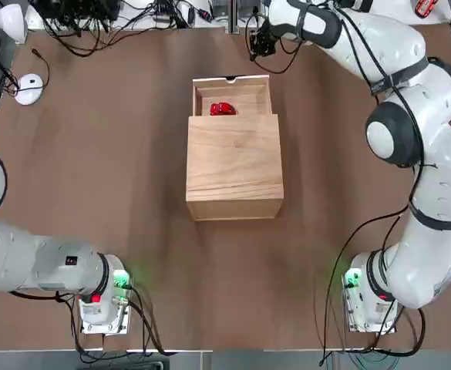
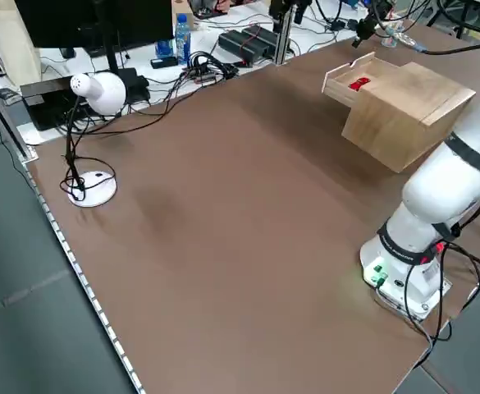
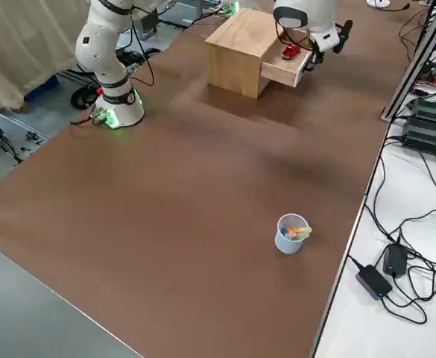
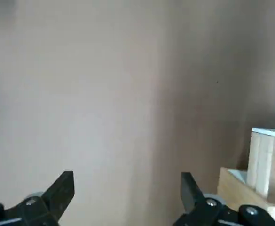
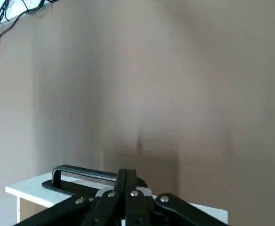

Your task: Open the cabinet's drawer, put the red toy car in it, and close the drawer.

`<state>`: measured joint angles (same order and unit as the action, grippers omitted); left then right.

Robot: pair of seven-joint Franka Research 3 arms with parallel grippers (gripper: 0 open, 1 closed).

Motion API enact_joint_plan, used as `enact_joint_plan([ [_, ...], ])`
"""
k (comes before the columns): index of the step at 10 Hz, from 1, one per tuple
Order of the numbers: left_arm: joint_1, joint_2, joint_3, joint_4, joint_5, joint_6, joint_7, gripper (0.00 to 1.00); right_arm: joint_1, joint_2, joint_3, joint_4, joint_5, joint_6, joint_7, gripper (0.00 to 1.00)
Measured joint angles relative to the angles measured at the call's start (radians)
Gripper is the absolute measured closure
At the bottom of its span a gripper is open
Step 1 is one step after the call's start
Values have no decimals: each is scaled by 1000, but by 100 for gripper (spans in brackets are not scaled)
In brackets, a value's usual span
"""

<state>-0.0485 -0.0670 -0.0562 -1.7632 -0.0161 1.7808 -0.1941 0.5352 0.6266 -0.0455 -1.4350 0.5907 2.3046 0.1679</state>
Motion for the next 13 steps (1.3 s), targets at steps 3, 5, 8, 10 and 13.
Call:
enact_joint_plan([
  [3, 0, 61, 20, 141, 0, -58, 64, 0, 24, 11, 0, 0, 0, 0, 0, 97],
  [5, -1, 79, 33, 163, 0, -101, 153, 0, 37, 15, 1, 0, 0, -5, 0, 98],
  [8, -4, 83, 41, 163, 0, -130, 172, 0, 58, 23, 1, -5, 0, -11, 0, 98],
  [10, -4, 87, 41, 163, 0, -130, 174, 0, 62, 28, 1, -5, 0, -12, 0, 98],
  [13, -7, 89, 41, 164, 0, -123, 175, 0, 61, 29, -9, 4, 0, -84, 0, 99],
])
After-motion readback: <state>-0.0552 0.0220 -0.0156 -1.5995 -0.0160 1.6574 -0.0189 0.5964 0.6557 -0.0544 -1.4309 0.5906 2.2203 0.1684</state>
